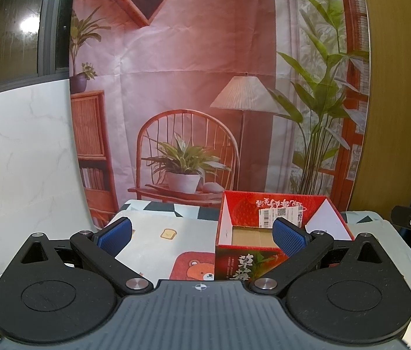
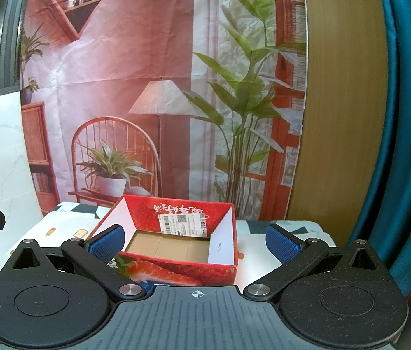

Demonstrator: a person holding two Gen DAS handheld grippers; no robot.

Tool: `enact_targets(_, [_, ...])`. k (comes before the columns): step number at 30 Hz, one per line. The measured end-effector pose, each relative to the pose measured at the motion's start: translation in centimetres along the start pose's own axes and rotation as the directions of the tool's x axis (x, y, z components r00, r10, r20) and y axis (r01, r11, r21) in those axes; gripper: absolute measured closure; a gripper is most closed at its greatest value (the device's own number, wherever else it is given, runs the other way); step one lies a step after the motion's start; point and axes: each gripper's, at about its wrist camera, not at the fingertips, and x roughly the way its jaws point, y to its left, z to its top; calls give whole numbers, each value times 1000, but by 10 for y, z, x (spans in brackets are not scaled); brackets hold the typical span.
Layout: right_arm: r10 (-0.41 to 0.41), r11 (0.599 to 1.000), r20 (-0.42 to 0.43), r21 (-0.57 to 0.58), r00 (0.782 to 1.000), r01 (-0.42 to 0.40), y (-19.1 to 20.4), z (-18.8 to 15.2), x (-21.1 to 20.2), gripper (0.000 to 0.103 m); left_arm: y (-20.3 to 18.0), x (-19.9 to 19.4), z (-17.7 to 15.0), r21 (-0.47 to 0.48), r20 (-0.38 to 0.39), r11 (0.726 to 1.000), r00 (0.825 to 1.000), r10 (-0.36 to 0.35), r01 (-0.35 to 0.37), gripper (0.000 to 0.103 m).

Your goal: Organize soft objects

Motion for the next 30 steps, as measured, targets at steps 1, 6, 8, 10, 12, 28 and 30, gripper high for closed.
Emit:
enact_targets(1, [2, 1000, 1, 1, 1000, -2, 0, 0, 0, 0, 0, 0, 0, -2, -1, 1000, 1000, -2, 2, 0])
enact_targets(6, [20, 1000, 3, 14, 1000, -20, 4, -3, -5, 0, 1, 1, 0, -5, -10, 1000, 1000, -4, 4, 0])
enact_targets(8, [32, 999, 9, 27, 999, -32, 3, -4, -6, 0, 1, 2, 0, -5, -15, 1000, 1000, -6, 6, 0])
enact_targets(10, [47, 998, 13, 43, 999, -48, 1, -6, -5, 0, 1, 3, -1, -6, -20, 1000, 1000, -6, 6, 0])
enact_targets(12, [55, 997, 12, 55, 998, -56, -1, -7, -3, 0, 2, 4, -2, -9, -25, 1000, 1000, -6, 6, 0])
enact_targets(28, [87, 992, 9, 93, 996, -87, -8, -38, 13, 0, 9, 27, -31, -18, -102, 998, 993, -65, 64, 0])
enact_targets(30, [92, 992, -19, 87, 996, -90, -9, -50, 20, 0, 13, 34, -43, -28, -124, 997, 989, -79, 76, 0])
